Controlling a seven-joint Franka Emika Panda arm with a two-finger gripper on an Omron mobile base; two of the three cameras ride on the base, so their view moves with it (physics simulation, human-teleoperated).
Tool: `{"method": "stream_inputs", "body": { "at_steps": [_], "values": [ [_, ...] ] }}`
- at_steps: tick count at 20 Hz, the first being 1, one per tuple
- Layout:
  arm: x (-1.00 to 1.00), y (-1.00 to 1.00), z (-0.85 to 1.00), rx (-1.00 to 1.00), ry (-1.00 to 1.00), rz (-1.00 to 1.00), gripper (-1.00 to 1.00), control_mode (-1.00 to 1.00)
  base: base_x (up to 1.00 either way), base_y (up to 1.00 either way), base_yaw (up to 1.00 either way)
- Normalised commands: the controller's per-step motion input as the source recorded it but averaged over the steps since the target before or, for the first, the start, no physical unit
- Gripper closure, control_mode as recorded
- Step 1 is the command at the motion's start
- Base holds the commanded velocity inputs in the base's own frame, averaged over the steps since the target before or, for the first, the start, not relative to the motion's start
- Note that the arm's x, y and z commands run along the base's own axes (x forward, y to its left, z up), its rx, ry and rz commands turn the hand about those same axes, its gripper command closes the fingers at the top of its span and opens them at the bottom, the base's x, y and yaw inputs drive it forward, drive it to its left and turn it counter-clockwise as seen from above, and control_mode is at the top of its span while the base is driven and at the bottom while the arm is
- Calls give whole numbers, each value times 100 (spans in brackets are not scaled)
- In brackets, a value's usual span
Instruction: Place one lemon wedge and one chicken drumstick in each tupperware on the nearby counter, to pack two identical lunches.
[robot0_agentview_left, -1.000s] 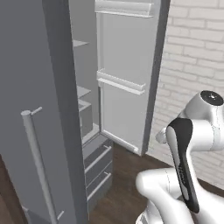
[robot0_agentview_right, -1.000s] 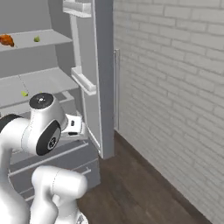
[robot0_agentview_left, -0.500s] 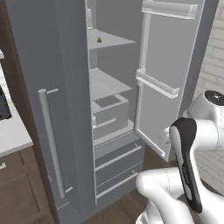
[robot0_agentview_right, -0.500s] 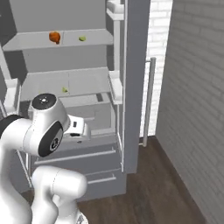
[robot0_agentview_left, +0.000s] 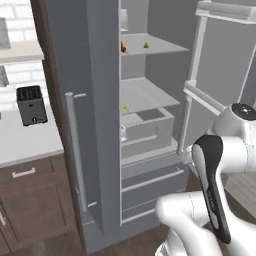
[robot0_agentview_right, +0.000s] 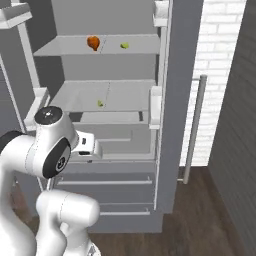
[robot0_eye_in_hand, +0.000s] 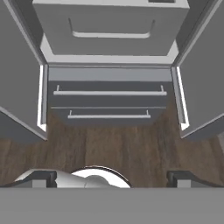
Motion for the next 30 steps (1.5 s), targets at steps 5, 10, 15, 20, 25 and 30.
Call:
{"method": "stream_inputs", "body": {
  "at_steps": [5,10,15,20,25,30],
  "values": [
    [0,0,0,0,0,0,-100,100,30,-41,25],
    [0,0,0,0,0,0,-100,100,27,-13,5],
    [0,0,0,0,0,0,-100,100,90,21,0],
    [0,0,0,0,0,0,-100,100,99,28,0],
    [34,22,6,0,0,0,-100,-100,54,25,0],
    [82,71,48,6,-9,0,-100,-100,0,0,0]
  ]
}}
